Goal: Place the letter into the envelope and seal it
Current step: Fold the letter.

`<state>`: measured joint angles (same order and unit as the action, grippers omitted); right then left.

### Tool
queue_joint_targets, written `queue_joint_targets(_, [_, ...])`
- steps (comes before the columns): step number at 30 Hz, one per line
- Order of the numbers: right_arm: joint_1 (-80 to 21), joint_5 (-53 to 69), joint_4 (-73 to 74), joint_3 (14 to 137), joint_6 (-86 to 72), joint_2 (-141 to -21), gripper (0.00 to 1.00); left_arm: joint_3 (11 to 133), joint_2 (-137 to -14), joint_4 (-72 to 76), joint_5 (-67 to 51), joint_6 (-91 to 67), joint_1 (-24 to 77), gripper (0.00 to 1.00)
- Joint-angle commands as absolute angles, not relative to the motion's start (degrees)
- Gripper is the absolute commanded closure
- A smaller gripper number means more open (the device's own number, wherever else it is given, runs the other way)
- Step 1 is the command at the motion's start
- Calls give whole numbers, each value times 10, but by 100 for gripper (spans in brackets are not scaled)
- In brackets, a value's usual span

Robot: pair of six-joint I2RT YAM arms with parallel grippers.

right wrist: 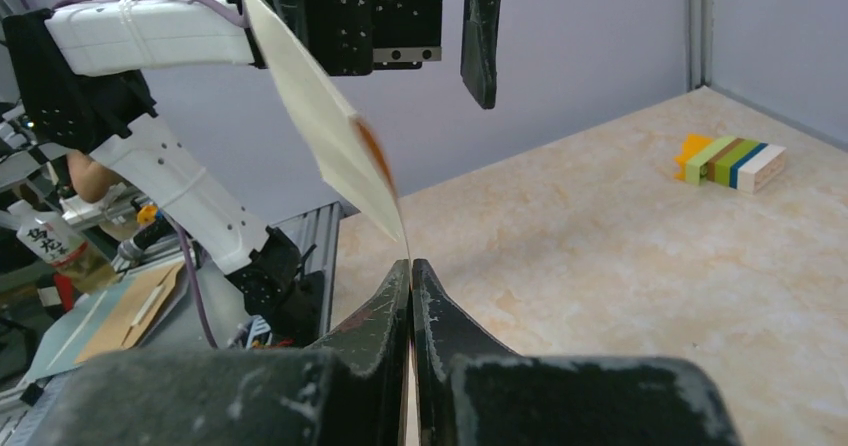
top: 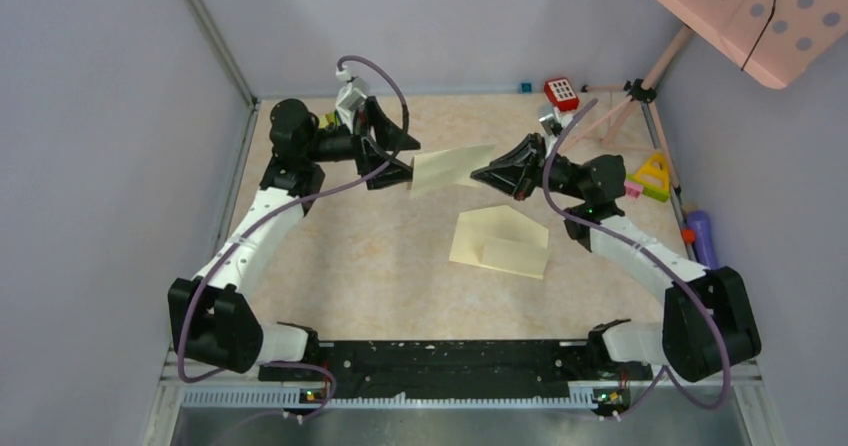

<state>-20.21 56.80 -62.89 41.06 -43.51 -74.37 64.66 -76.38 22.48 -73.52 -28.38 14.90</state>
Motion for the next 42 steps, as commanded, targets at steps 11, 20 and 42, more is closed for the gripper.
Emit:
queue_joint_targets(11, [-201, 577, -183, 541, -141, -680, 100, 781, -713, 154, -751, -290, 15, 2])
queue_joint_targets(20, [-229, 583, -90, 529, -58, -705, 100, 886, -754, -233, -607, 45, 160, 2])
queue_joint_targets(42, [-268, 600, -17, 526, 58, -717, 100, 874, -846, -340, -555, 172, 283, 7])
